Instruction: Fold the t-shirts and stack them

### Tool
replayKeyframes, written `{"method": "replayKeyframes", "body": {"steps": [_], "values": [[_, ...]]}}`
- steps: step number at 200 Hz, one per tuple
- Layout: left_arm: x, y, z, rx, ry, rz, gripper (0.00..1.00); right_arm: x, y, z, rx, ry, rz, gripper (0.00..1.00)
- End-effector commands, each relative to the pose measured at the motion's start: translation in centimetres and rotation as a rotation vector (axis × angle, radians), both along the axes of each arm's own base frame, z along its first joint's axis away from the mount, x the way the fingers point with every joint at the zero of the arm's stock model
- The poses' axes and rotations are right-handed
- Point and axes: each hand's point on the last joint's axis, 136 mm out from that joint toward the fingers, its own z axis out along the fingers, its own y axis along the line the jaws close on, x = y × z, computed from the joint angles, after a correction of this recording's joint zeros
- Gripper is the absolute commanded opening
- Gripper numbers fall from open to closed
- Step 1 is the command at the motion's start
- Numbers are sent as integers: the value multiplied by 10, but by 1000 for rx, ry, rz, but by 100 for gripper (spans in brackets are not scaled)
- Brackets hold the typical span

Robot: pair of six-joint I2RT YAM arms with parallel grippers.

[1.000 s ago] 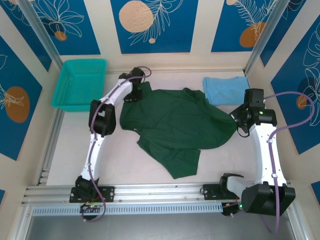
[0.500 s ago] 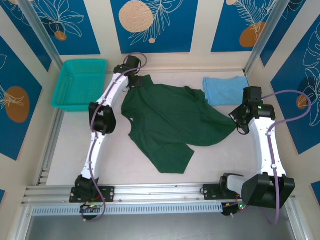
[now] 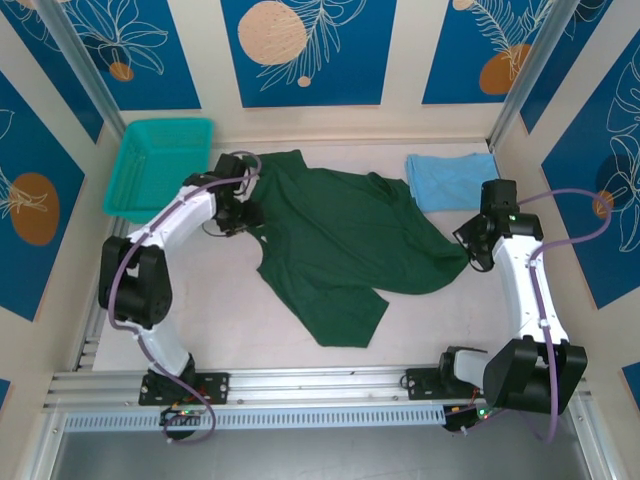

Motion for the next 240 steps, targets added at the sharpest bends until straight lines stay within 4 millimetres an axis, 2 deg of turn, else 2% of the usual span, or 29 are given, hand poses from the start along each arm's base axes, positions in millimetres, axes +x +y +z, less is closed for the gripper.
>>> {"method": "replayKeyframes", "body": {"steps": [1,24,71,105,127,157,168,213,240], "values": [[-7,-21,-30,-175,109,67,44,3,8,-2,38,-22,2,1],[-9,-11,-43,-153,124,116,40,4,8,-1,34,-32,8,1],[-12,-9,-66,-122,178,125,35,2,6,4,23,-53,6,1],[-18,-1,-78,-84,199,165,22,0,4,5,11,-54,-3,2],[-15,-5,-84,-90,208,155,23,0,3,6,10,-55,-6,2],[-14,-9,-93,-73,218,134,37,2,3,7,12,-59,-6,3],[-13,-10,-96,-79,210,130,39,3,3,8,12,-61,-9,3],[-6,-19,-101,-43,204,59,38,3,2,4,18,-51,-18,4],[1,-20,-104,68,196,3,29,3,2,2,22,-44,-25,4]]}}
